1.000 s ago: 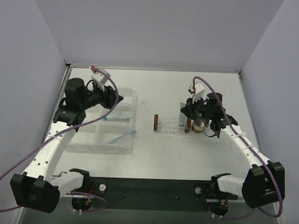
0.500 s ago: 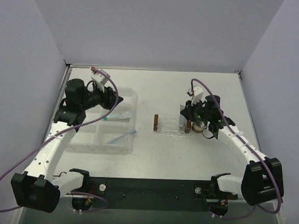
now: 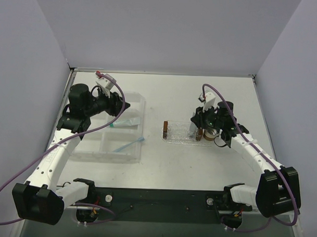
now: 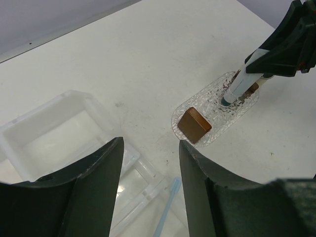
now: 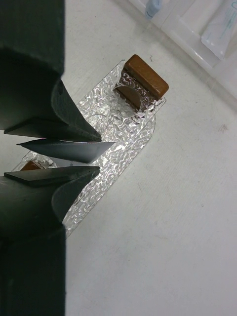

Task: Prepare toiletry sets of a toothbrush and toothpaste on the tray

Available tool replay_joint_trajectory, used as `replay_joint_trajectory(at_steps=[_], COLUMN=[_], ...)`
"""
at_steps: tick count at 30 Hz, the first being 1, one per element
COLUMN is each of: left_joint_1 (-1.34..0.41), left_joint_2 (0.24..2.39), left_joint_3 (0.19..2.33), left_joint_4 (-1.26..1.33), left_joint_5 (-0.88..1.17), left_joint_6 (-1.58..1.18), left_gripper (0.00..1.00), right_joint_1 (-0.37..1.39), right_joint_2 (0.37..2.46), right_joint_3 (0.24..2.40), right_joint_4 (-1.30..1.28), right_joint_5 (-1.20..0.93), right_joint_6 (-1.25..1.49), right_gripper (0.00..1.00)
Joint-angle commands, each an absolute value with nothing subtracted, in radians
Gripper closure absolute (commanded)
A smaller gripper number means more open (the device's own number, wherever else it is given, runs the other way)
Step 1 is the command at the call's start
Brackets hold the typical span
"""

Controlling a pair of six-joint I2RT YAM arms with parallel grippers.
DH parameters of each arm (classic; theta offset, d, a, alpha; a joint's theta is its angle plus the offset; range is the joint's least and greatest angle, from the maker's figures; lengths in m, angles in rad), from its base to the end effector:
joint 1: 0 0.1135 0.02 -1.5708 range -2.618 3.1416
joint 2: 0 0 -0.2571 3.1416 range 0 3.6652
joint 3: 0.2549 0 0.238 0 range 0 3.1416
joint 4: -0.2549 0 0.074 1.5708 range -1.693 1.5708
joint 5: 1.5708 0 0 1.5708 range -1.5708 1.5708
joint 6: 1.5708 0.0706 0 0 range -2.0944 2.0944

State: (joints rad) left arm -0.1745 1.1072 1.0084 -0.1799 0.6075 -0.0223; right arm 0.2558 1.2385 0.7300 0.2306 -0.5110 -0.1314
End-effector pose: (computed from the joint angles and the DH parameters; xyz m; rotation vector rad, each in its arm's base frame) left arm 0.2560 -0.0860 0.3442 0.5625 1.7672 -0.6967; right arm 0.2785 0.1085 0.2596 -0.6997 1.7108 0.5578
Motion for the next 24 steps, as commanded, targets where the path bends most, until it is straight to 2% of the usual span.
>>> replay_joint_trajectory(at_steps=[1, 14, 21, 24], left_joint_1=[-0.169, -0.163, -0.163, -0.161], left_joint_2=[1.104, 1.106, 1.104, 1.109], left_joint_3=[1.009, 1.006, 1.011, 1.011], left_joint_4=[-0.138, -0.146, -0.15, -0.156], left_joint_5=[0.635, 0.637, 0.638, 0.635], left_joint_6=[-0.025, -0.015, -0.011, -0.006], left_gripper=[0.41, 0.41, 0.41, 0.41], right_joint_1=[0.253, 0.253, 0.256, 0.259], right_joint_2=[1.224, 1.175, 1.158, 1.151], right_joint_3=[0.736, 0.765, 0.788, 0.799], right_joint_4=[0.285, 0.249, 0.218, 0.203], right_joint_5=[-0.522, -0.522, -0.514, -0.512], right_joint_6=[-0.141, -0.149, -0.16, -0.167], right_gripper=[0.77, 0.73, 0.64, 0.64])
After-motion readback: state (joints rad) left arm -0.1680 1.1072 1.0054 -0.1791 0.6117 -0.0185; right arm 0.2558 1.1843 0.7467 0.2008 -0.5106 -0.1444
